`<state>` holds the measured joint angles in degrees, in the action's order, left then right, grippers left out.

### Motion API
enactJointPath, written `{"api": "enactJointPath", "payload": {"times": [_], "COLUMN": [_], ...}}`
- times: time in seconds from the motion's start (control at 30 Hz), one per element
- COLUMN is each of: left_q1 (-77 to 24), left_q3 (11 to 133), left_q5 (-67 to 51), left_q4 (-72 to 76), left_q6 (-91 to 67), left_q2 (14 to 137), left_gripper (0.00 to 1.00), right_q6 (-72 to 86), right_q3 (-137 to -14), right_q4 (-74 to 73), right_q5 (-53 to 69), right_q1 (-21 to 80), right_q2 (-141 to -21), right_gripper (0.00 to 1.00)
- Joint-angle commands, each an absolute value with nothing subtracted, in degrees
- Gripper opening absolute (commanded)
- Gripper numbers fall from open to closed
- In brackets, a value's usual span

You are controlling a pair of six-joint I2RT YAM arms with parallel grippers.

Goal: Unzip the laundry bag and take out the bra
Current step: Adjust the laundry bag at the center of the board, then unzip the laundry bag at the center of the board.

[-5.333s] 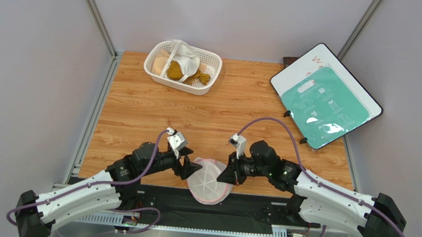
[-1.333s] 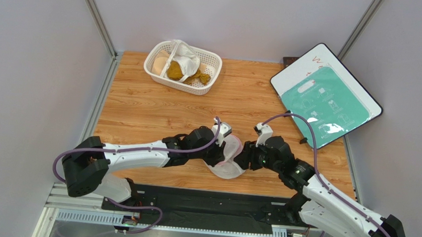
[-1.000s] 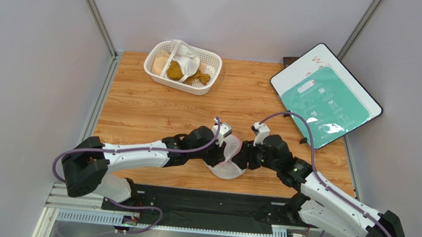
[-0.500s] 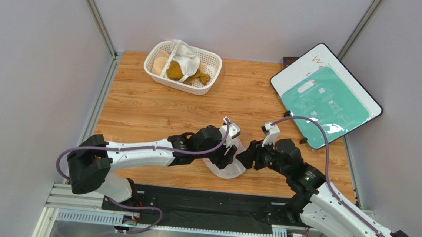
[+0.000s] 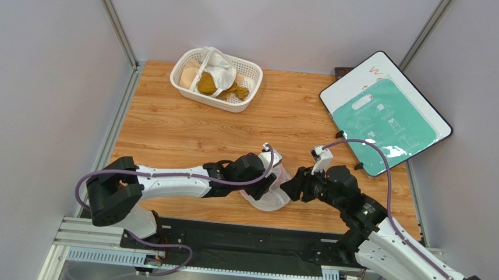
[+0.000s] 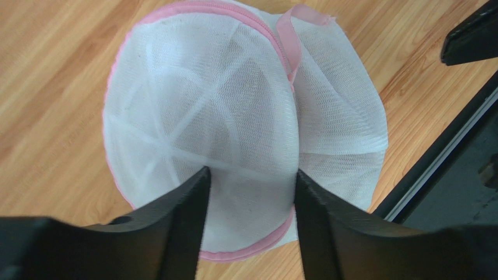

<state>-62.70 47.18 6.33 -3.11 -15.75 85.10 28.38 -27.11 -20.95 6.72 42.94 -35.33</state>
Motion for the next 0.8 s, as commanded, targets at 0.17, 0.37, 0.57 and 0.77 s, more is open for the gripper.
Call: {"api": "enactJointPath", "payload": {"times": [0.17, 0.37, 0.57, 0.77], "left_q1": [-63.02, -63.02, -63.02, -63.02], "left_q3": [46.58, 46.41, 47.81, 49.22], "left_q5": [6.68, 6.07, 3.78, 1.14], "left_q4": [-1.93, -4.39, -8.95, -11.42], "left_q6": [-16.26, -17.22, -19.33, -19.95], "left_q2": [83.33, 78.76, 74.8, 73.04], "left_gripper": [0.16, 0.0, 0.0, 0.0], "right_q6": [25.67, 24.7, 24.7, 24.26], "right_q3": [-29.61, -31.2, -31.99, -33.31], "right_q4": [-19.07, -16.53, -15.29, -16.87], "right_q5": [9.66, 13.53, 14.33, 10.64], "right_q1": [42.72, 42.8, 44.03, 46.05], "right_q2": [-37.79, -41.22, -42.36, -43.06], "right_gripper": [0.52, 0.51, 0.49, 0.48]}}
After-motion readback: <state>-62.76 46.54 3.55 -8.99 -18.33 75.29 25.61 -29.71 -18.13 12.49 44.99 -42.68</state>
